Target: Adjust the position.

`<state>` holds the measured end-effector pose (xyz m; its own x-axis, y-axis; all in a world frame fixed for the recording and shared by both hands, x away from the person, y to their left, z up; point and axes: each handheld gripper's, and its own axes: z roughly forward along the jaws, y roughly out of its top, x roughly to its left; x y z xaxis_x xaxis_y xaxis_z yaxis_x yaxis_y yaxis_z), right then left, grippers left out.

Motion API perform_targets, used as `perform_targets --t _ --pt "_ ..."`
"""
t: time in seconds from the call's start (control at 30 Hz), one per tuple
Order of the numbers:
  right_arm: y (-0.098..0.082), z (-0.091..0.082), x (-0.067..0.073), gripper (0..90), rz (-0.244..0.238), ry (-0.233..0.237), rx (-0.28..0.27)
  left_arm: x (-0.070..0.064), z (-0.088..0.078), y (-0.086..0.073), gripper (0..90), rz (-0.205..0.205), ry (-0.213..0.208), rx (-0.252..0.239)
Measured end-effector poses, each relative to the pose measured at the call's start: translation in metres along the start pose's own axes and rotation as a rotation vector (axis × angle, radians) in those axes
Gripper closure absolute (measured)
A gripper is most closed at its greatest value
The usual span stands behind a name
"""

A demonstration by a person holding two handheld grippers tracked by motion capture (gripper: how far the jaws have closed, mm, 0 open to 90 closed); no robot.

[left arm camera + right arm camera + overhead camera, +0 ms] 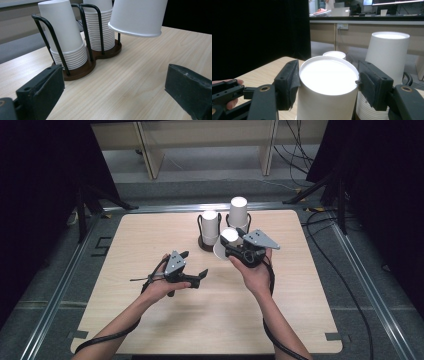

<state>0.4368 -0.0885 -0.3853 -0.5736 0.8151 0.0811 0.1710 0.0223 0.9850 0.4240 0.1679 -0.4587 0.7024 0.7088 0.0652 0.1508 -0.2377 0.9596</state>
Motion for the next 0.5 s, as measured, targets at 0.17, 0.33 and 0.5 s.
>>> perform_targets --t 0.17,0.33,0.5 --pt "-0.007 -0.002 -0.005 36.7 0.042 0.008 -0.014 -0.005 0.002 -0.003 1.9 0.0 -0.012 -0.001" --pt "-0.012 -0.009 -0.013 36.7 0.096 -0.009 -0.011 -0.01 0.006 -0.002 2.0 -0.006 -0.015 -0.015" --pt "-0.016 -0.016 -0.022 36.7 0.169 -0.03 -0.017 -0.016 0.008 -0.003 2.0 -0.003 -0.031 -0.024"
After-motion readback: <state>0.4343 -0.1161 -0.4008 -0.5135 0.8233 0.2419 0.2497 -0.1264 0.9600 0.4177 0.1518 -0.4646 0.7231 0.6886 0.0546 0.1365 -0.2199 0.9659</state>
